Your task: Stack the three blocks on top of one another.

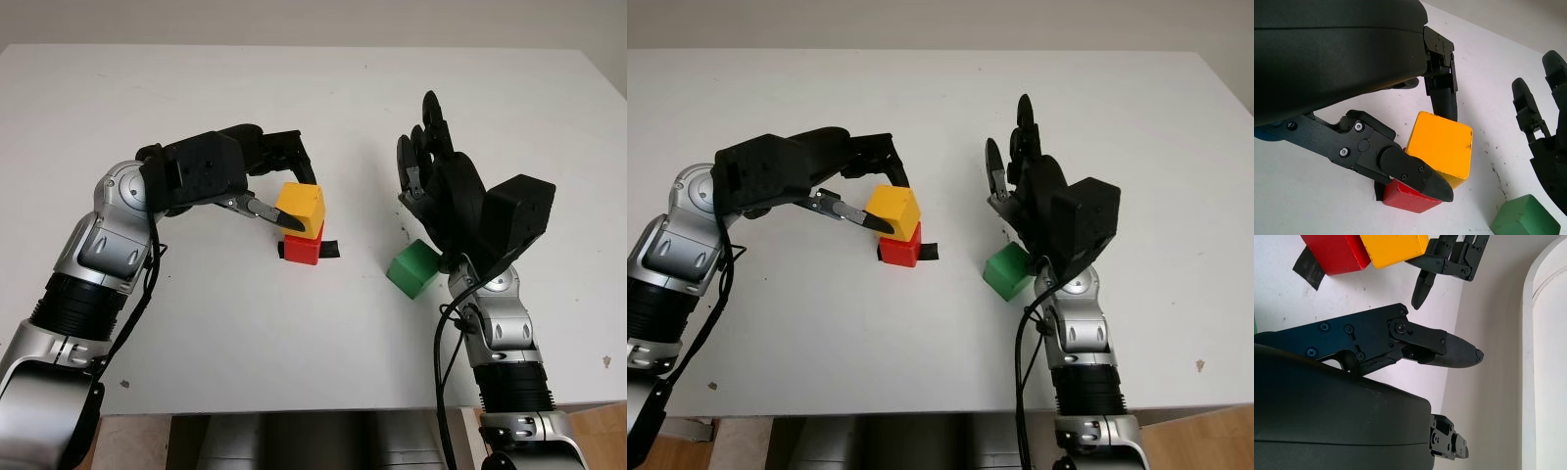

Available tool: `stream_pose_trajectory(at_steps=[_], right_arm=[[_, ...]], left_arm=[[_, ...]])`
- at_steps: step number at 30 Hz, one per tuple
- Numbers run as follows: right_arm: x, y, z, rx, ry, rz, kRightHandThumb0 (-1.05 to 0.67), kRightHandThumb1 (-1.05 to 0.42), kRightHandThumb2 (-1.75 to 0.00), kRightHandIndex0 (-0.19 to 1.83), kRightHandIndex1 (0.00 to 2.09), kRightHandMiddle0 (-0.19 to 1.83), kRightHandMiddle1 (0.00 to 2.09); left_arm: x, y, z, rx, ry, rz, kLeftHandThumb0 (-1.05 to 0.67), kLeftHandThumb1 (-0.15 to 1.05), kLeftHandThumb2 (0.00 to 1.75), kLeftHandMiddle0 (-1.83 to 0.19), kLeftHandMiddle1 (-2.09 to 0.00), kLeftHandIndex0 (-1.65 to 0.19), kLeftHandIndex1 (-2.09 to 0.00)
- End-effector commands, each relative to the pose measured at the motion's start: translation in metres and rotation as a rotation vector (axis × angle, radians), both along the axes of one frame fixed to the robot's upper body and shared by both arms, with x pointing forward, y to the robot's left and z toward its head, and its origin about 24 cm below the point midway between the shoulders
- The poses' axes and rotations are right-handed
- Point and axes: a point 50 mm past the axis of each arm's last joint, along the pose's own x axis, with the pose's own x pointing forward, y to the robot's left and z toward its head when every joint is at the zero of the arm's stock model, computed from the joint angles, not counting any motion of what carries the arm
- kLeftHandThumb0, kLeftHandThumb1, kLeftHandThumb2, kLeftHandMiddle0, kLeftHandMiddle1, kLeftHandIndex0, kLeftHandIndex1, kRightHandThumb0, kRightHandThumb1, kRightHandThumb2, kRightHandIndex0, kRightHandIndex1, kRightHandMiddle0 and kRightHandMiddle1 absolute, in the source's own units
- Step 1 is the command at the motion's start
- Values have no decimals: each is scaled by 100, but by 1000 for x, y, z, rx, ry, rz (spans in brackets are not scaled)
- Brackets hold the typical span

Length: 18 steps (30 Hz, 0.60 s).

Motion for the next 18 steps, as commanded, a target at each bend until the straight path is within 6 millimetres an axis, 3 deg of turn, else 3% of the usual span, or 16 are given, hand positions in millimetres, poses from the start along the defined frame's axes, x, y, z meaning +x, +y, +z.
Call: stream_pose_trajectory(at_steps=[1, 12, 14, 15, 18], right_arm=[[-1, 0, 2, 2, -8, -7, -60, -105, -63, -19, 0, -19, 0], [-1, -1, 4, -8, -15, -12, -61, -105, -61, -19, 0, -19, 0], [0, -1, 4, -7, -15, -11, -61, -105, -61, -19, 0, -19, 0], [0, -1, 4, -8, -16, -11, -61, -105, -61, -19, 0, -19, 0], [0, 0, 4, -4, -10, -10, -62, -105, -61, -19, 0, -19, 0]], left_arm=[[-1, -3, -2, -2, -4, -6, -53, 104, 5, -24, -6, -26, -170], [2, -3, -5, -10, 13, -5, -57, 104, 5, -22, -5, -20, -160], [2, -3, -5, -6, 29, -6, -60, 105, 7, -19, -4, -12, -142], [2, -3, -5, -5, 35, -7, -63, 105, 8, -16, -3, -7, -121], [2, -3, -5, -17, 52, -10, -67, 105, 7, -13, -4, -5, -96]])
